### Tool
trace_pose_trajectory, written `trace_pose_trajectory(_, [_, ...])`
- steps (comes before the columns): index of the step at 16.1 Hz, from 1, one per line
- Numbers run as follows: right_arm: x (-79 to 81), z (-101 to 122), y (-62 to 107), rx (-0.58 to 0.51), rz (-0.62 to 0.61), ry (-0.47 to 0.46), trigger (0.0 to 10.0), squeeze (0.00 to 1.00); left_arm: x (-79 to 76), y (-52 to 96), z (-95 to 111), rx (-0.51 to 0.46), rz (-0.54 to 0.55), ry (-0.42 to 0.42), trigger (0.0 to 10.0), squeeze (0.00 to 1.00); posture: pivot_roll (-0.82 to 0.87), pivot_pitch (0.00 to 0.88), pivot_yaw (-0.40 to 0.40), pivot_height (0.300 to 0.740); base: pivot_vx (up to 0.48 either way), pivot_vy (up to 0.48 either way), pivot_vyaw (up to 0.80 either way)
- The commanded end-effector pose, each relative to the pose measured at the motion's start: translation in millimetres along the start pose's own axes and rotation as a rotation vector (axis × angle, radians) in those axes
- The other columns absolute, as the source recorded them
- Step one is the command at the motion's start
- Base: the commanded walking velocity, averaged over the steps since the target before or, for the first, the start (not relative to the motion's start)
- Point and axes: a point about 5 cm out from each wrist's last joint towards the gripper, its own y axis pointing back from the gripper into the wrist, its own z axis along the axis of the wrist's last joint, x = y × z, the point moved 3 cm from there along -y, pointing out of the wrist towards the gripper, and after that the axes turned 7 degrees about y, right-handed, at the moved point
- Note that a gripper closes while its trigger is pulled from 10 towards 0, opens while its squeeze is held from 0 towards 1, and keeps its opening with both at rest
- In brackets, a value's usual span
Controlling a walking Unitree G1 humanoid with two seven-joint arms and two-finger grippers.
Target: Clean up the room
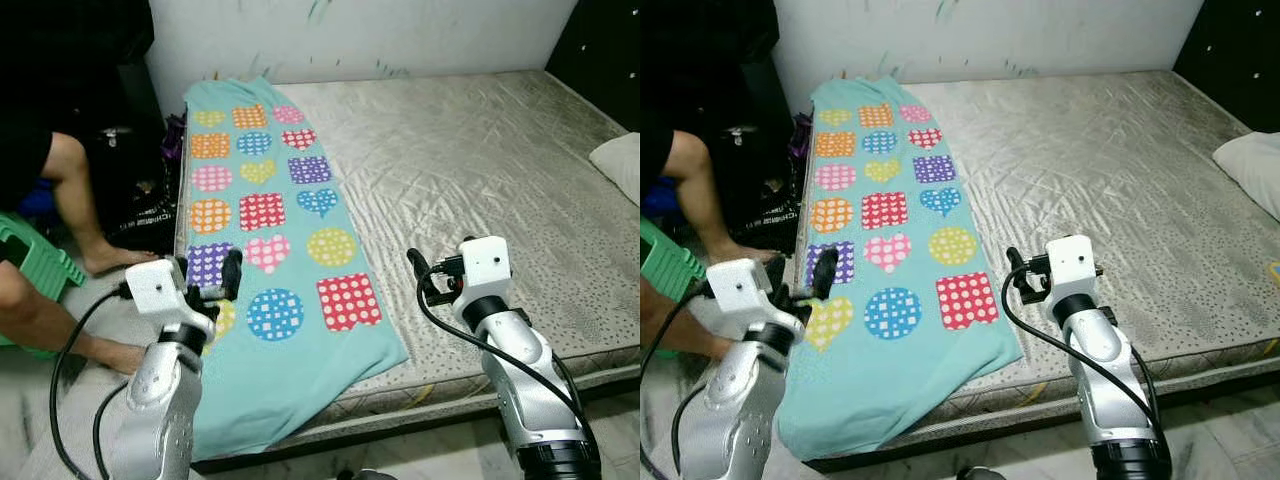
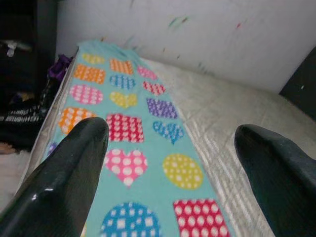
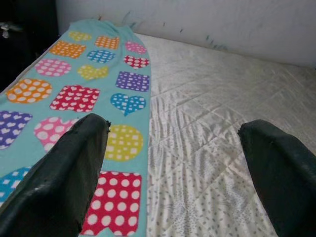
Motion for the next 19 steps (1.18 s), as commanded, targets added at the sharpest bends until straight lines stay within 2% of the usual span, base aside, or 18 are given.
trace_pose_trajectory(1, [-0.4,2,0.9,-0.006,-0.002,-0.018,10.0,0.00,8.8,3.0,-2,0.023,0.027,-0.027,10.0,0.00,-0.08,0.088,-0.027,0.740,0.000,0.000,0.00])
trace_pose_trajectory(4, [3.5,-1,3.5,0.004,0.015,-0.048,10.0,0.00,26.9,15.5,-4,0.059,0.058,-0.062,10.0,0.00,-0.07,0.091,-0.028,0.740,0.000,0.000,0.00])
trace_pose_trajectory(7, [10.6,-1,4.9,0.006,0.038,-0.065,10.0,0.00,32.6,19.8,-5,0.069,0.070,-0.073,10.0,0.00,-0.07,0.105,-0.026,0.740,0.000,0.000,0.00])
trace_pose_trajectory(13, [14.4,-5,12.8,0.022,0.069,-0.076,10.0,0.00,40.4,20.6,1,0.064,0.083,-0.104,10.0,0.00,-0.07,0.153,-0.031,0.662,0.000,0.000,0.00])
trace_pose_trajectory(19, [20.5,-3,13.1,0.026,0.113,-0.083,10.0,0.00,38.6,24.4,3,0.055,0.097,-0.099,10.0,0.00,-0.07,0.182,-0.050,0.593,0.000,0.000,0.00])
